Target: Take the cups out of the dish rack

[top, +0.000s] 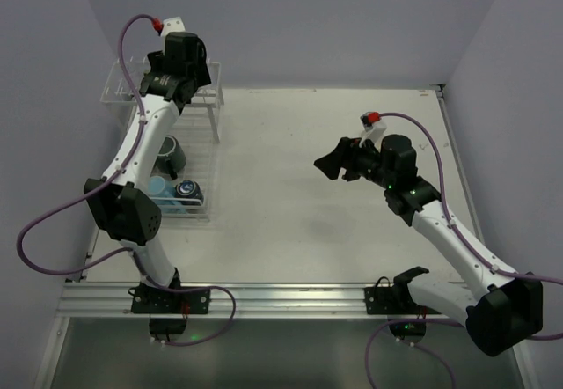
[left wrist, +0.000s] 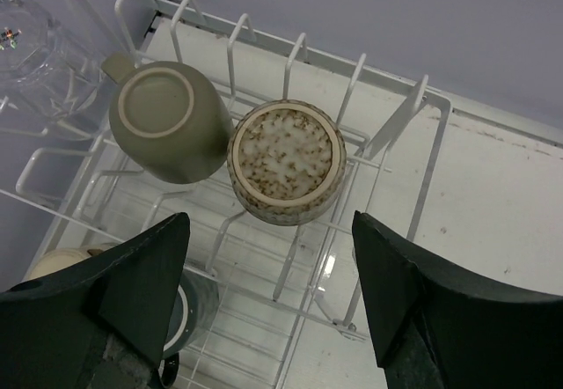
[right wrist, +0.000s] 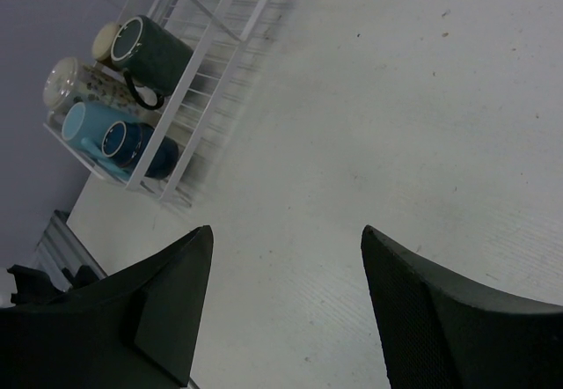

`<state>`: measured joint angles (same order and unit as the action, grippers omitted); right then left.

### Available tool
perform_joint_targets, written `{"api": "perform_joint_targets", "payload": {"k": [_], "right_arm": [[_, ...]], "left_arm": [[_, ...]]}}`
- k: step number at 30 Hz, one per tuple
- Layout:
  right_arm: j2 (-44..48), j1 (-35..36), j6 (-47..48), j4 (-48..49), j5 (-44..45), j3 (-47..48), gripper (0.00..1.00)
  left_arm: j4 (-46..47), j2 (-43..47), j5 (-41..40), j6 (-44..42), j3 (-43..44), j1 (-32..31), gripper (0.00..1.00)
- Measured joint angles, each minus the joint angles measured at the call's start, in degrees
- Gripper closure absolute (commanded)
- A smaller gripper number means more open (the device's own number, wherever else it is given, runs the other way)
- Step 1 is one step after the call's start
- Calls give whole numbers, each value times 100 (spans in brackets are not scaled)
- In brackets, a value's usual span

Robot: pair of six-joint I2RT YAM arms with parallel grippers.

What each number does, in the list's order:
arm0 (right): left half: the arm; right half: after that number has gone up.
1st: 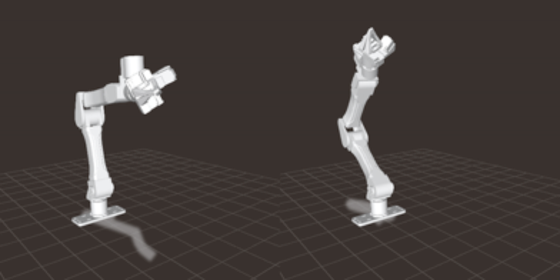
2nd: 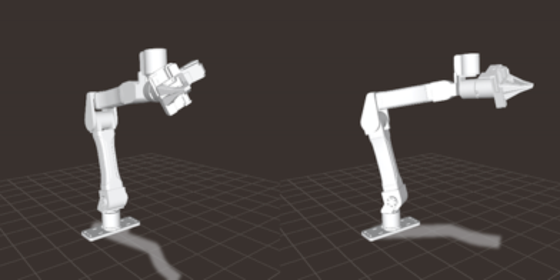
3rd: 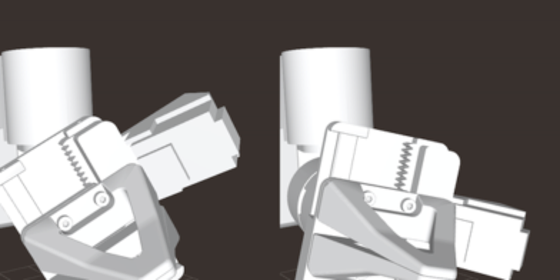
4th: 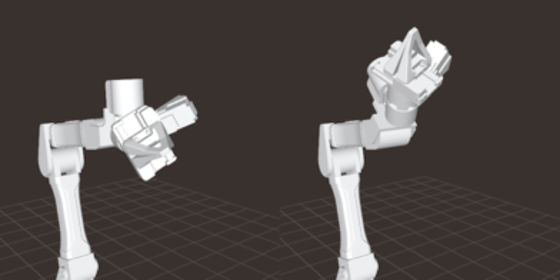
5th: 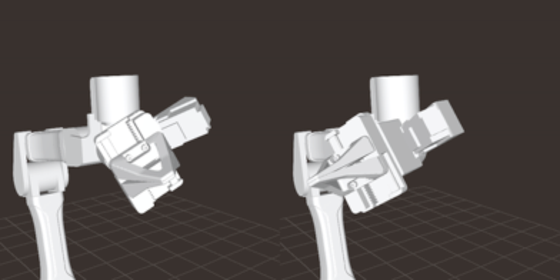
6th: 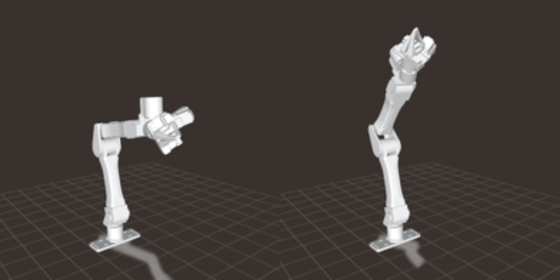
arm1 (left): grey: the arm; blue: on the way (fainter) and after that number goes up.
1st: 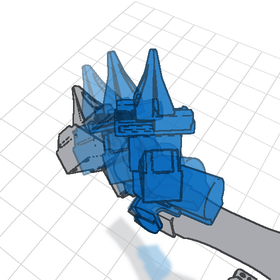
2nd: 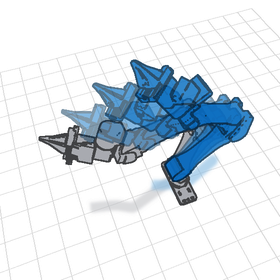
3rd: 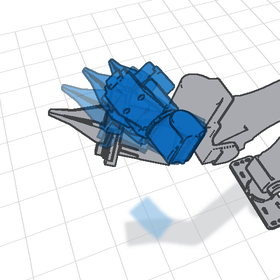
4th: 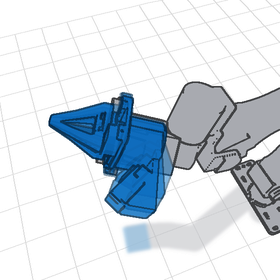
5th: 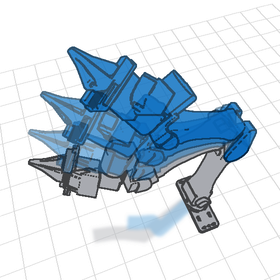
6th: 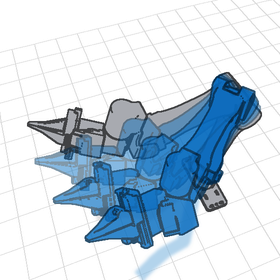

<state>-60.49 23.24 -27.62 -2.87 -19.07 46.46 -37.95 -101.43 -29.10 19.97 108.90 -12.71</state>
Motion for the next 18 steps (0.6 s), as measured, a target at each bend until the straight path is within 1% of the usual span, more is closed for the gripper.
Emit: {"api": "perform_joint_targets", "payload": {"k": [6, 18], "right_arm": [[-81, 0, 0, 17, 2, 0, 29], [-258, 35, 2, 42, 2, 0, 29]], "left_arm": [[-74, -367, -13, -2, 315, 70, 21], [-70, -693, -31, -9, 343, 197, 21]]}}
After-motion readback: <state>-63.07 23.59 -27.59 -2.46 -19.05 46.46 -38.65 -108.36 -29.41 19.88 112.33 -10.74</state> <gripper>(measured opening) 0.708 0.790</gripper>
